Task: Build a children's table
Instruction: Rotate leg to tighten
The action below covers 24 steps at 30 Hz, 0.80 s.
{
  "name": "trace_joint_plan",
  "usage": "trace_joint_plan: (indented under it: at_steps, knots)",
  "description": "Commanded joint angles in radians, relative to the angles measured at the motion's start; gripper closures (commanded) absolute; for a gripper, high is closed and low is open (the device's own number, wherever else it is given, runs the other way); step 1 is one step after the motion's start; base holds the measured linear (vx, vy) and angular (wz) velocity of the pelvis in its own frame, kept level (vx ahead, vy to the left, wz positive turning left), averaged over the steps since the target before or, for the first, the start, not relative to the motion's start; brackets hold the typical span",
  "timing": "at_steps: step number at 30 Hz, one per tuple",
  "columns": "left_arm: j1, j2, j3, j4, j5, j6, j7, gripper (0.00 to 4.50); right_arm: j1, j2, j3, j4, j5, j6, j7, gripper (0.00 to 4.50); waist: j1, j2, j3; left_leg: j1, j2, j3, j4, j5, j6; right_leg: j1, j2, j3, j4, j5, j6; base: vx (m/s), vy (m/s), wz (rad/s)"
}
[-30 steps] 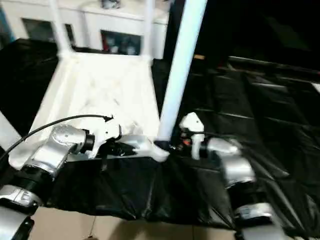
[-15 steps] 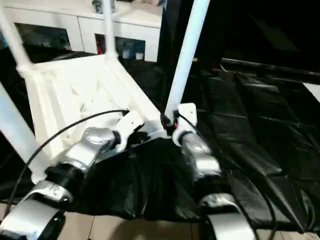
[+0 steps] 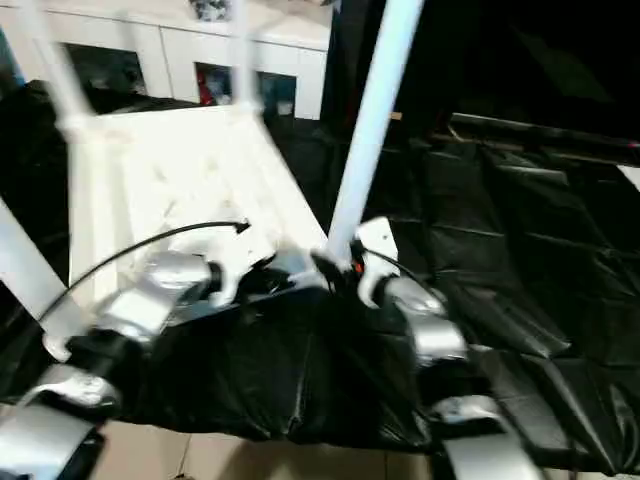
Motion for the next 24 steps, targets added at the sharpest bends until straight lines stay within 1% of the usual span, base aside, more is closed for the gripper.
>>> trace_joint_plan:
  at_steps: [1,2,3,5,8,9,11,12,14,17,19,20,22,24]
  knots:
    - [0.027,-0.012,-0.006,-0.011,-0.061,-0.037,-0.071,4.5,0.002,-0.032,-0.001,-0.036,0.017,0.011,0.067,0.79,-0.002,-0.008,-0.043,-0.004,0.025,0.004,-0.057,-0.176,0.073,0.047,-0.062,0.047,-0.077,-0.186,-0.176,0.0,0.0,0.0]
    - [0.029,0.004,-0.003,-0.024,-0.072,-0.035,-0.107,4.5,0.008,-0.066,0.011,-0.068,0.041,0.028,0.157,0.79,0.001,-0.006,-0.045,0.0,0.027,0.004,-0.057,-0.168,0.074,0.048,-0.062,0.046,-0.074,-0.17,-0.184,0.0,0.0,0.0]
    - [0.029,0.012,-0.003,-0.026,-0.075,-0.037,-0.12,4.5,0.009,-0.08,0.015,-0.081,0.051,0.037,0.193,0.79,0.002,-0.009,-0.046,-0.002,0.027,0.005,-0.054,-0.147,0.082,0.051,-0.06,0.047,-0.068,-0.128,-0.195,0.0,0.0,0.0]
    - [0.026,0.024,-0.004,-0.023,-0.074,-0.046,-0.135,4.5,0.014,-0.1,0.023,-0.104,0.071,0.057,0.257,0.79,0.003,-0.009,-0.045,-0.003,0.026,0.006,-0.053,-0.137,0.094,0.051,-0.059,0.046,-0.066,-0.104,-0.205,0.0,0.0,0.0]
    - [0.023,0.043,-0.005,-0.024,-0.078,-0.054,-0.166,4.5,0.017,-0.13,0.036,-0.127,0.092,0.079,0.341,1.15,0.004,-0.01,-0.045,-0.001,0.027,0.006,-0.053,-0.144,0.092,0.051,-0.061,0.045,-0.068,-0.129,-0.208,0.0,0.0,0.0]
    - [0.022,0.049,-0.005,-0.023,-0.079,-0.056,-0.176,4.5,0.016,-0.14,0.041,-0.132,0.098,0.088,0.37,1.15,0.003,-0.01,-0.045,-0.001,0.027,0.005,-0.053,-0.142,0.091,0.051,-0.06,0.044,-0.067,-0.13,-0.211,0.0,0.0,0.0]
    - [0.019,0.058,-0.004,-0.019,-0.081,-0.062,-0.189,4.5,0.017,-0.153,0.052,-0.139,0.102,0.102,0.415,1.3,0.004,-0.01,-0.045,-0.001,0.027,0.005,-0.052,-0.141,0.087,0.051,-0.061,0.045,-0.067,-0.131,-0.215,0.0,0.0,0.0]
    - [0.018,0.061,-0.004,-0.016,-0.083,-0.064,-0.193,4.5,0.017,-0.158,0.057,-0.141,0.101,0.105,0.431,1.48,0.004,-0.012,-0.045,0.0,0.027,0.005,-0.052,-0.141,0.086,0.051,-0.061,0.044,-0.066,-0.131,-0.216,0.0,0.0,0.0]
    - [0.014,0.066,-0.002,-0.008,-0.086,-0.071,-0.2,4.5,0.019,-0.168,0.07,-0.143,0.095,0.113,0.461,1.55,0.005,-0.011,-0.045,0.001,0.028,0.005,-0.052,-0.132,0.086,0.05,-0.062,0.045,-0.065,-0.118,-0.22,0.0,0.0,0.0]
    - [0.013,0.071,0.005,-0.005,-0.085,-0.073,-0.211,4.5,0.025,-0.178,0.087,-0.157,0.095,0.128,0.493,1.87,0.008,-0.013,-0.045,0.001,0.028,0.006,-0.05,-0.121,0.087,0.052,-0.061,0.045,-0.062,-0.104,-0.225,0.0,0.0,0.0]
    - [0.012,0.072,0.004,-0.004,-0.087,-0.074,-0.212,4.5,0.026,-0.177,0.088,-0.16,0.097,0.134,0.497,2.0,0.008,-0.013,-0.046,0.001,0.027,0.006,-0.05,-0.115,0.086,0.052,-0.061,0.044,-0.061,-0.097,-0.226,0.0,0.0,0.0]
    - [0.012,0.072,0.004,-0.003,-0.087,-0.074,-0.212,4.5,0.027,-0.176,0.088,-0.16,0.098,0.135,0.498,2.1,0.008,-0.015,-0.046,0.001,0.027,0.007,-0.049,-0.114,0.086,0.052,-0.061,0.044,-0.061,-0.097,-0.227,0.0,0.0,0.0]
    - [0.011,0.072,0.003,-0.003,-0.088,-0.074,-0.214,4.5,0.029,-0.175,0.089,-0.164,0.099,0.14,0.501,2.3,0.009,-0.015,-0.046,0.001,0.028,0.006,-0.049,-0.114,0.085,0.052,-0.062,0.044,-0.06,-0.101,-0.227,0.0,0.0,0.0]
    - [0.01,0.074,0.004,0.0,-0.089,-0.076,-0.217,4.5,0.034,-0.174,0.094,-0.174,0.1,0.148,0.51,2.4,0.009,-0.015,-0.046,0.001,0.027,0.006,-0.049,-0.112,0.084,0.053,-0.062,0.044,-0.06,-0.1,-0.225,0.0,0.0,0.0]
